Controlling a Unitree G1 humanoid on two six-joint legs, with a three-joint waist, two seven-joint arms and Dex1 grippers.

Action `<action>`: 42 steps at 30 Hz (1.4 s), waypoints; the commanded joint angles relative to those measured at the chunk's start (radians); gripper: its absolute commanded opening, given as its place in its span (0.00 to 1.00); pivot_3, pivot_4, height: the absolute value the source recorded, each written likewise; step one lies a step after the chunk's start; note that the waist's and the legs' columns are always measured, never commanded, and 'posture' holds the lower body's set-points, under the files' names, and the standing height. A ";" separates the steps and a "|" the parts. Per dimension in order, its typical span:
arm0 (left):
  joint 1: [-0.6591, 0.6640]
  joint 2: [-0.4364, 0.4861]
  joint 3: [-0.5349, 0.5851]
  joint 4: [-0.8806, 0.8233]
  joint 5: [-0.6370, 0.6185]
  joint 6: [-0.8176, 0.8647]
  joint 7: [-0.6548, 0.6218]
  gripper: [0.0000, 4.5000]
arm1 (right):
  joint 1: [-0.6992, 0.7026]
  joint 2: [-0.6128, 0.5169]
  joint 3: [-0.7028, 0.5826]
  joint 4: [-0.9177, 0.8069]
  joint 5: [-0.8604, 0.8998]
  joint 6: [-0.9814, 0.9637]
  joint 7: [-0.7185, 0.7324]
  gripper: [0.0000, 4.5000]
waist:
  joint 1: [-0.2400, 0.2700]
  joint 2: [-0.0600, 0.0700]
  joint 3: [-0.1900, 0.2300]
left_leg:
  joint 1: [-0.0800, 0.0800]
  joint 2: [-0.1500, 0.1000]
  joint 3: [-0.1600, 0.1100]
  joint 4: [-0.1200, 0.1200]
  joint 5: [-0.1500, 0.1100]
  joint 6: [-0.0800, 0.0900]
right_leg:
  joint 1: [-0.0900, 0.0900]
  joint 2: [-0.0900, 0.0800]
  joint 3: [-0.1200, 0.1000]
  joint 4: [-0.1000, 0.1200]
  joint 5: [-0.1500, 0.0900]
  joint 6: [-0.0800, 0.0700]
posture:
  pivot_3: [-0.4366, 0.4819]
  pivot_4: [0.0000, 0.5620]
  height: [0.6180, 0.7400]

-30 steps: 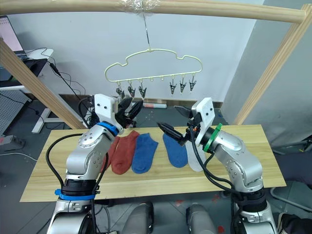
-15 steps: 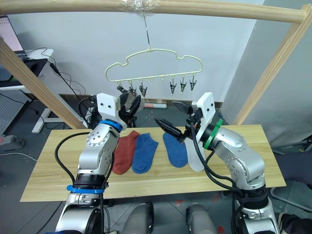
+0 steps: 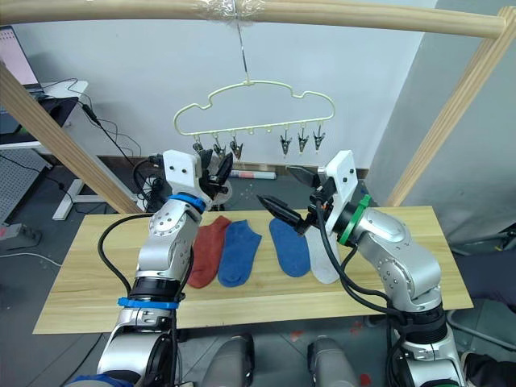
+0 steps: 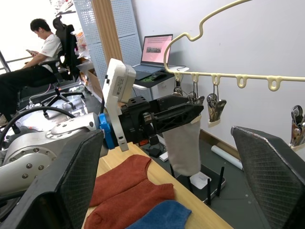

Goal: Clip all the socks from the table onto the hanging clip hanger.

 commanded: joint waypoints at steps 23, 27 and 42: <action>-0.096 0.002 0.018 0.136 0.074 -0.150 0.038 0.54 | -0.018 -0.015 -0.018 -0.046 0.022 -0.013 -0.016 1.00 | -0.012 0.000 0.000 | 0.000 0.000 0.000 0.000 0.000 0.000 | 0.000 0.000 0.000 0.000 0.000 0.000 | 0.44 0.38 1.00; -0.101 0.005 0.017 0.148 0.079 -0.160 0.039 0.54 | -0.017 -0.013 -0.016 -0.048 0.024 -0.012 -0.019 1.00 | -0.016 0.000 0.000 | 0.000 0.000 0.000 0.000 0.000 0.000 | 0.000 0.000 0.000 0.000 0.000 0.000 | 0.44 0.38 1.00; -0.119 -0.005 0.023 0.175 0.067 -0.176 0.012 0.22 | -0.018 -0.013 -0.017 -0.053 0.034 -0.007 -0.033 1.00 | -0.020 0.000 0.000 | 0.000 0.000 0.000 0.001 0.000 0.000 | 0.000 0.000 0.000 0.001 0.000 0.000 | 0.42 0.38 1.00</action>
